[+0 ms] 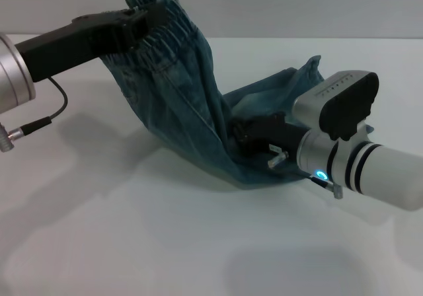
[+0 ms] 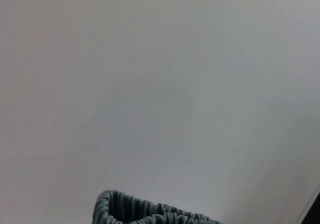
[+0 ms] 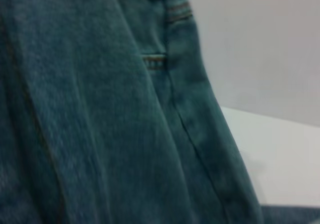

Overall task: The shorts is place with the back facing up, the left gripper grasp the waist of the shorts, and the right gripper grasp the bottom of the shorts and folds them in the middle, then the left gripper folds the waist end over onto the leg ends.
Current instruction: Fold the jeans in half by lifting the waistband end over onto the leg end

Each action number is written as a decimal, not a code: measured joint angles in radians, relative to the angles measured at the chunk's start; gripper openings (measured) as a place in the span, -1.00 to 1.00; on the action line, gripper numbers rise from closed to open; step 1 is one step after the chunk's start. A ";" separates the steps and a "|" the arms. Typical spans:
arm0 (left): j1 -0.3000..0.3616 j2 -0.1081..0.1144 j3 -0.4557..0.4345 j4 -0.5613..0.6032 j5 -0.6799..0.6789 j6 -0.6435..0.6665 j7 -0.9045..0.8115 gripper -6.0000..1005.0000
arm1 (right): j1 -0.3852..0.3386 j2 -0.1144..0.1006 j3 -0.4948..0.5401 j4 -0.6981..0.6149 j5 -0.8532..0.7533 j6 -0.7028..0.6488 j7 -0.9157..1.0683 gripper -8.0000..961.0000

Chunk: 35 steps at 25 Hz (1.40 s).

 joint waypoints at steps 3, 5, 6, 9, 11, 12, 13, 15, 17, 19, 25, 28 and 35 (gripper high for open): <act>-0.001 0.000 0.000 0.004 0.000 0.000 0.001 -0.85 | 0.009 -0.002 0.008 -0.020 0.000 0.000 0.017 -0.81; -0.001 0.000 0.000 0.005 0.000 0.000 0.001 -0.85 | 0.017 -0.003 0.018 -0.042 0.001 -0.002 0.024 -0.81; -0.001 0.000 0.000 0.005 0.000 0.000 0.001 -0.85 | 0.022 -0.003 0.023 -0.053 0.001 -0.004 0.024 -0.81; -0.001 0.000 0.000 0.006 0.000 0.000 0.001 -0.85 | 0.041 -0.002 0.041 -0.089 0.003 -0.010 0.027 -0.81; -0.001 0.000 0.000 0.008 0.000 0.000 0.001 -0.85 | 0.051 -0.003 0.055 -0.106 0.004 -0.011 0.028 -0.81; -0.001 0.000 0.000 0.008 0.000 0.000 0.001 -0.85 | 0.055 -0.003 0.063 -0.112 0.004 -0.011 0.028 -0.81; -0.001 0.000 0.000 0.008 0.000 0.000 0.001 -0.85 | 0.059 -0.004 0.074 -0.119 0.004 -0.011 0.025 -0.81; 0.000 0.000 0.000 0.008 0.000 0.000 0.001 -0.85 | 0.076 -0.005 0.109 -0.138 0.004 -0.011 0.011 -0.81; -0.001 0.000 0.000 0.011 0.000 -0.001 0.001 -0.85 | 0.090 -0.008 0.145 -0.148 0.001 -0.010 0.000 -0.80; -0.002 0.000 0.000 0.017 0.000 -0.001 0.001 -0.85 | 0.095 -0.011 0.167 -0.143 -0.002 -0.002 -0.002 -0.80; -0.007 0.000 -0.003 0.028 0.001 0.000 0.001 -0.85 | 0.072 -0.002 0.117 -0.110 -0.003 0.012 -0.003 -0.80; -0.012 0.000 -0.010 0.036 0.002 -0.001 0.001 -0.85 | 0.050 0.004 0.077 -0.095 0.002 0.013 -0.001 -0.80; -0.015 0.002 -0.015 0.046 0.003 -0.001 0.001 -0.85 | 0.000 0.004 0.049 -0.064 0.011 0.013 0.010 -0.80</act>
